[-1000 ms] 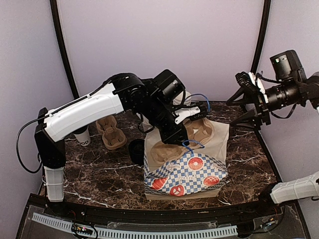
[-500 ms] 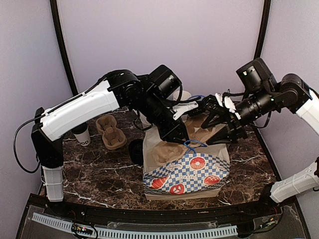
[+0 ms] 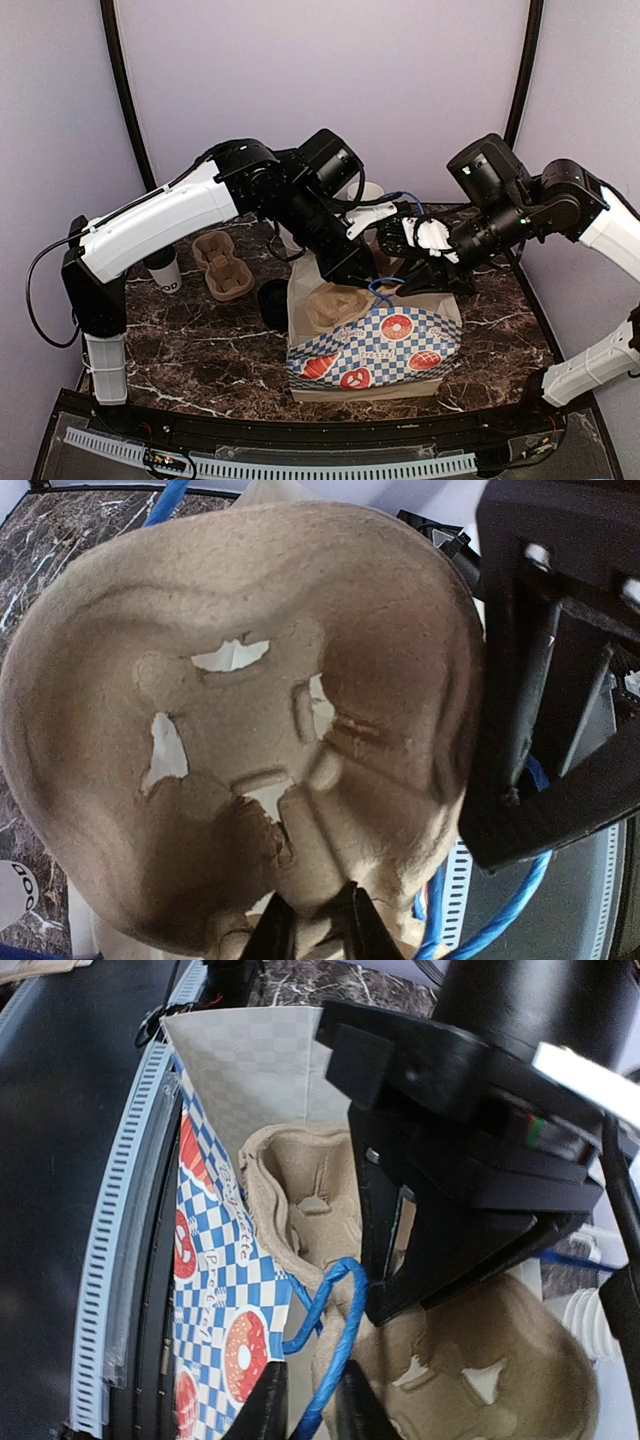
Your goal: Pack the takeout coffee
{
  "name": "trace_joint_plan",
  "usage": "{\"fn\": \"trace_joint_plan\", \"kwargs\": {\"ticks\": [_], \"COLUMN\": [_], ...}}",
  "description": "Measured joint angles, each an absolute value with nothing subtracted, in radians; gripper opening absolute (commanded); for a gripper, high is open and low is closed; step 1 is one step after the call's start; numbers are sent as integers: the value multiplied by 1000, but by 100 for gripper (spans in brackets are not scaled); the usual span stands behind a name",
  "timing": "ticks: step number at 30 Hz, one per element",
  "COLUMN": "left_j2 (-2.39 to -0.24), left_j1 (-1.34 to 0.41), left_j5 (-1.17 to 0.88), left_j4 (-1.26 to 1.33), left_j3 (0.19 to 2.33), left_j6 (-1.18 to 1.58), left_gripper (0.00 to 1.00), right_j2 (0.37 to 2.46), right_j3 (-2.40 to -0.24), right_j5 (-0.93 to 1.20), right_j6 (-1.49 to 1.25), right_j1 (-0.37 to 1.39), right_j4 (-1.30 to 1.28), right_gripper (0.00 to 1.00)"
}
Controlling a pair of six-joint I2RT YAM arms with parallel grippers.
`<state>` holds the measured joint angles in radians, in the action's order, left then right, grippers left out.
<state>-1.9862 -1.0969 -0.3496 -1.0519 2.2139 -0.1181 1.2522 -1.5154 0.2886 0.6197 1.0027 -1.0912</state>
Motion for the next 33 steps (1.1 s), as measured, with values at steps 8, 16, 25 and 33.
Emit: {"fn": "trace_joint_plan", "kwargs": {"ticks": [8,16,25,33], "left_j2": [-1984,-1950,-1937,-1956], "left_j1": [-1097,-1097,-1099,-1180], "left_j5": [-331,-329,-332,-276], "left_j4": [-1054,-1056,-1065,-1083], "left_j3": [2209,2152,2080,2022], "left_j6": [-118,-120,-131,-162], "left_gripper": [16,16,17,17], "right_j2": [1269,1299,1299,1253], "right_j3": [-1567,-1703,-1712,-1758], "right_j5": [376,559,623,556], "right_j6": [657,722,747,749], "right_j1": [1032,1044,1047,980], "right_j4": [-1136,-1241,-1296,-1291], "right_gripper": [0,0,41,58]}}
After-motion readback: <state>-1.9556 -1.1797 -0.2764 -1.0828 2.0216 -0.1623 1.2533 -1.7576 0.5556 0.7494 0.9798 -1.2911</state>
